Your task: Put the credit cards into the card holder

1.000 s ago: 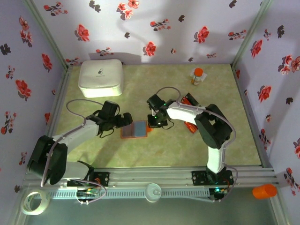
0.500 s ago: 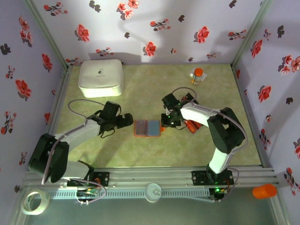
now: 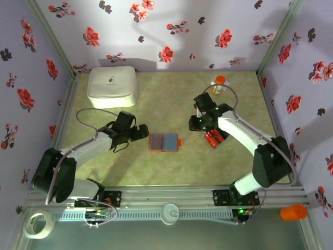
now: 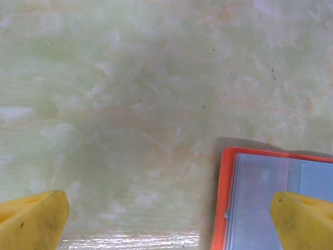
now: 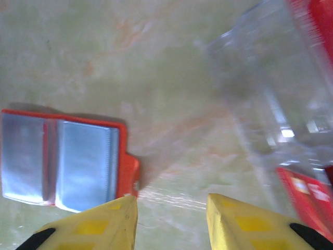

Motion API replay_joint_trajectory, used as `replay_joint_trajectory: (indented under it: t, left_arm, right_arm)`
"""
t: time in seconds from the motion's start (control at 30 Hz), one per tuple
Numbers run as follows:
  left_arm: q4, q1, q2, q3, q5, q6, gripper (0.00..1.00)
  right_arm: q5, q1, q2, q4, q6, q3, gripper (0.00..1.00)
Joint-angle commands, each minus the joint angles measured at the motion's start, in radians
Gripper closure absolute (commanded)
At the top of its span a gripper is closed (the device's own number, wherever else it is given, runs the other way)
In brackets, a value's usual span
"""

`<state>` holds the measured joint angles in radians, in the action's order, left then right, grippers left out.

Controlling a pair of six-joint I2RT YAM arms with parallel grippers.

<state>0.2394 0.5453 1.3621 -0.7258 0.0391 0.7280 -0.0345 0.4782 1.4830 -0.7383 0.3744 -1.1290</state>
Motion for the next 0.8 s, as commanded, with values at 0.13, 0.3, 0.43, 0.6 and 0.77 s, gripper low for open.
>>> replay_joint_trajectory:
  t: [0.13,0.3,0.43,0.6,0.77]
  left_arm:
    - [-0.014,0.035,-0.006,-0.022,0.075,0.01,0.0]
    - [-0.025,0.064,-0.007,-0.026,0.121,-0.025,0.0]
    - [-0.033,0.071,-0.006,-0.026,0.124,-0.037,0.0]
    - [-0.044,0.073,-0.001,-0.023,0.125,-0.036,0.0]
    - [-0.061,0.073,0.002,-0.014,0.119,-0.025,0.0]
  right_arm:
    - [0.172,-0.035,-0.024,-0.181,-0.11,0.002,0.6]
    - [0.203,-0.035,-0.006,-0.206,-0.131,0.016,0.63]
    - [0.232,-0.035,0.016,-0.216,-0.143,0.023,0.65]
    - [0.256,-0.029,0.052,-0.22,-0.154,0.026,0.68]
    - [0.282,-0.012,0.081,-0.22,-0.161,0.027,0.7]
